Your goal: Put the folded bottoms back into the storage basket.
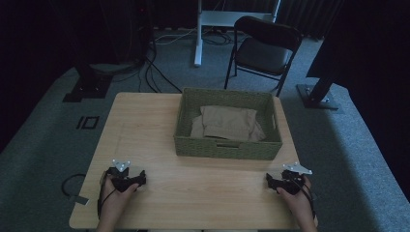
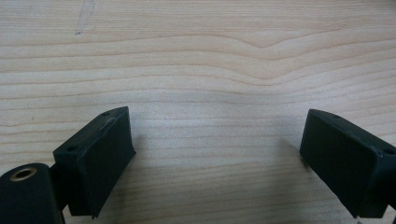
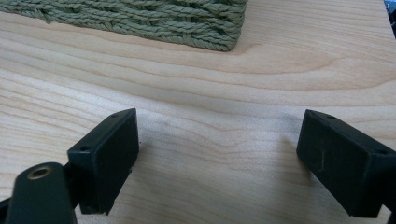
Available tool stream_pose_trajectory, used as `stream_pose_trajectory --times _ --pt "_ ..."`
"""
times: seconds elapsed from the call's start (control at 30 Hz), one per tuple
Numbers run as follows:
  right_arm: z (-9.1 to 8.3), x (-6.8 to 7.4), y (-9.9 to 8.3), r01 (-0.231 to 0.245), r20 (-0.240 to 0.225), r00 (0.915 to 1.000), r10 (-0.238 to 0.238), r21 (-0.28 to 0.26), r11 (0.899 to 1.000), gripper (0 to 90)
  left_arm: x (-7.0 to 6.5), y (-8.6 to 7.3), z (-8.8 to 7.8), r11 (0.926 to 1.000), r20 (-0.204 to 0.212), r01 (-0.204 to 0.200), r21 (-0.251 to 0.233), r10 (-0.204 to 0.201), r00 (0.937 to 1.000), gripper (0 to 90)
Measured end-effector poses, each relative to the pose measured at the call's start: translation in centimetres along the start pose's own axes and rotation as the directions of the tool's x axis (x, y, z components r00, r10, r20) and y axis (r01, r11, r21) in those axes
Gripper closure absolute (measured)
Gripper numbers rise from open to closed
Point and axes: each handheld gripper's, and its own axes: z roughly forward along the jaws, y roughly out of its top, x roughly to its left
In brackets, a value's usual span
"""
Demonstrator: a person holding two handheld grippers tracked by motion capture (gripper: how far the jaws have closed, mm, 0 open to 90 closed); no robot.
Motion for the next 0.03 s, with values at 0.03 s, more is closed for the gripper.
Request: stream_pose_trajectory --times 0.03 --pt "0.0 0.0 0.0 0.0 0.0 1.0 0.0 0.0 1.0 12.4 -0.01 0.01 0.01 1.0 0.0 0.0 0.001 0.0 1.0 10.3"
